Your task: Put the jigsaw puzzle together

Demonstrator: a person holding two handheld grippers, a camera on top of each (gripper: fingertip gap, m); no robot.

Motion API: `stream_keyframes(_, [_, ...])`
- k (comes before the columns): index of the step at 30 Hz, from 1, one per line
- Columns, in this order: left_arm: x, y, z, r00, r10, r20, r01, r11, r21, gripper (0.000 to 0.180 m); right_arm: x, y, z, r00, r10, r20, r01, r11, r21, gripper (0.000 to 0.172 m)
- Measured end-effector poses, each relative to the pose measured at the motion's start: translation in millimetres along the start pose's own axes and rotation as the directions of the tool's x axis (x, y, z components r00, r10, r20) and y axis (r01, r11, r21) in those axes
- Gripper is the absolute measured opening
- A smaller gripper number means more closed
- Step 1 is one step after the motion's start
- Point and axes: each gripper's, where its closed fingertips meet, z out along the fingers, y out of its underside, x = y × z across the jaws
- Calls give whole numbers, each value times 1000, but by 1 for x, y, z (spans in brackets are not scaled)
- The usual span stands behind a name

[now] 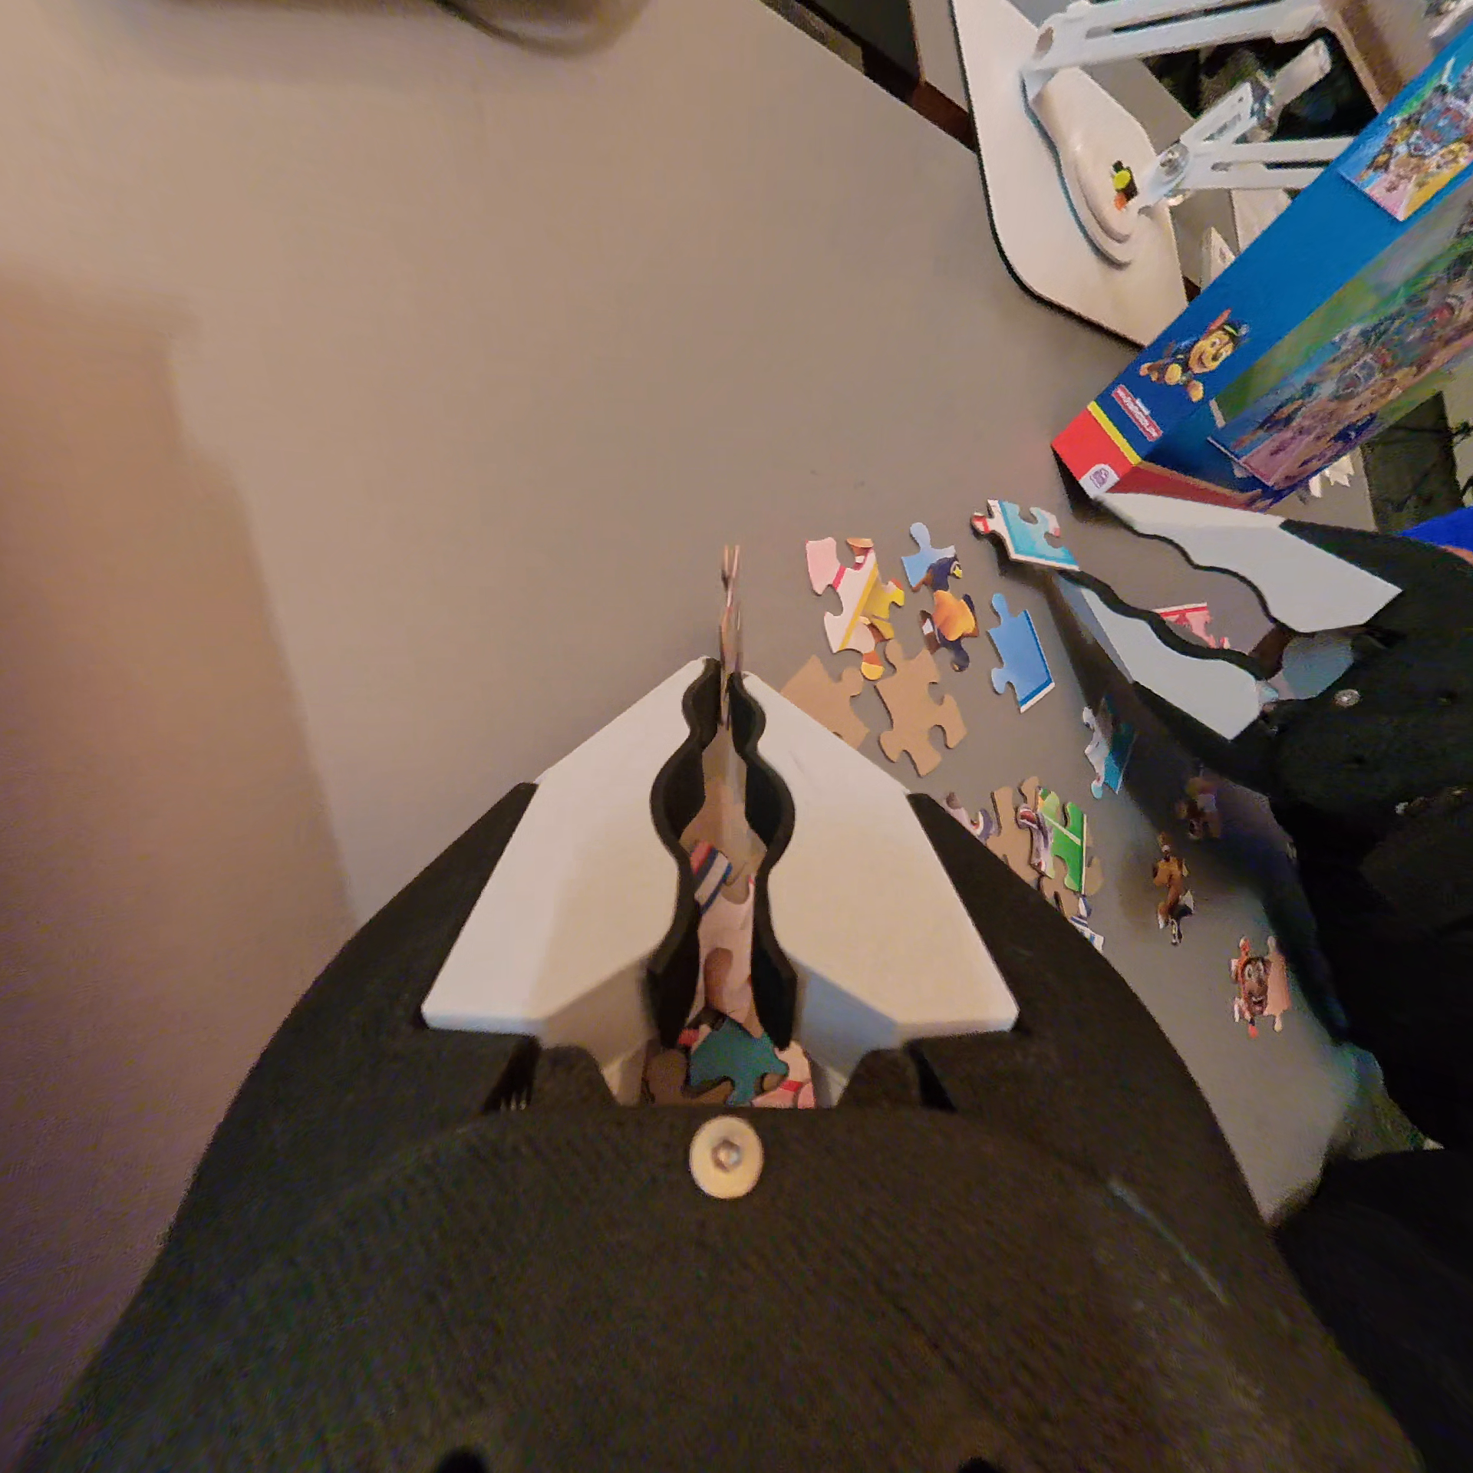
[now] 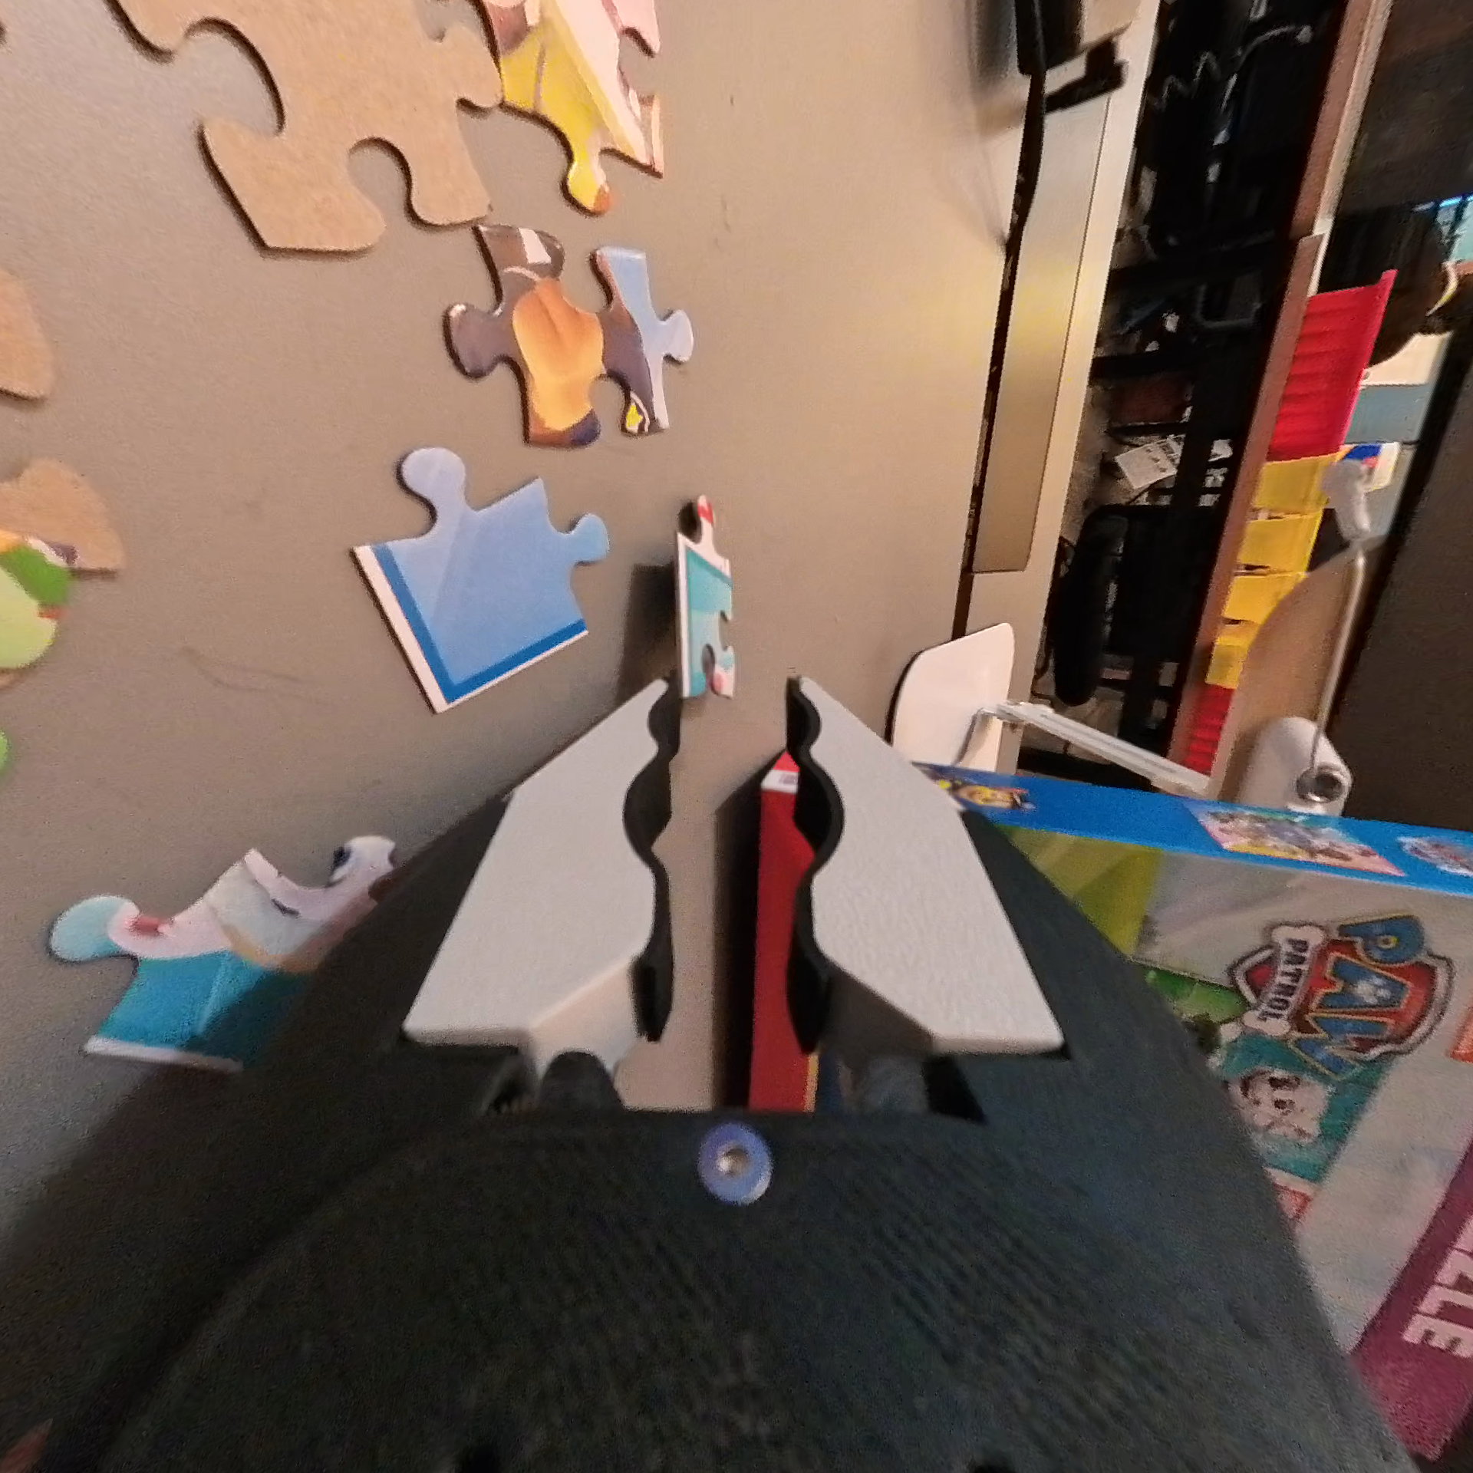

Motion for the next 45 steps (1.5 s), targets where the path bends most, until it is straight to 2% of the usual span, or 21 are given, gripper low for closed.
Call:
stream_keyframes(4, [-8,-2,-2,999,0,32,0,1000,12,3,-1,5,-10,998,48,35,-49,999,19,31])
stream_keyframes(9, [-13,-14,-13,995,19,100,-27,996,86,15,-5,10,-27,986,140,87,-145,988,52,35])
stream_keyframes(12, [17,-17,-20,992,123,6,-123,984,125,15,-7,17,-40,978,182,101,-190,980,66,35])
stream_keyframes(14, [44,-1,-15,967,247,-71,-243,968,61,21,-10,21,-48,971,210,115,-219,973,76,34])
stream_keyframes(15, [50,9,-9,948,310,-68,-311,950,8,26,-11,23,-52,967,222,122,-233,969,82,34])
stream_keyframes(18, [46,30,11,893,448,25,-442,888,-128,46,-14,25,-63,959,253,129,-267,958,108,31])
stream_keyframes(21, [40,34,25,886,461,58,-445,877,-180,46,-18,16,-78,944,298,139,-320,931,175,20])
stream_keyframes(24, [27,34,33,865,490,105,-459,859,-227,45,-26,7,-93,940,308,144,-335,914,228,16])
stream_keyframes(30, [27,42,33,818,566,105,-516,801,-303,36,-31,12,-100,951,289,112,-307,925,224,15])
stream_keyframes(34, [33,44,29,807,580,110,-532,795,-293,34,-28,13,-104,946,304,113,-323,916,238,15])
stream_keyframes(37, [46,38,17,825,555,101,-524,821,-228,35,-25,11,-109,945,309,108,-326,911,251,15])
stream_keyframes(39, [67,31,6,859,511,40,-502,854,-139,34,-24,6,-112,939,321,127,-344,898,274,15])
stream_keyframes(42, [122,20,-19,898,377,-227,-373,926,64,35,-24,-21,-125,903,360,236,-427,821,378,22])
stream_keyframes(43, [141,16,-30,884,323,-339,-299,946,123,35,-22,-33,-132,885,375,276,-462,779,424,26])
stream_keyframes(45, [173,12,-53,810,235,-537,-162,970,181,34,-11,-54,-149,864,391,317,-503,689,521,41])
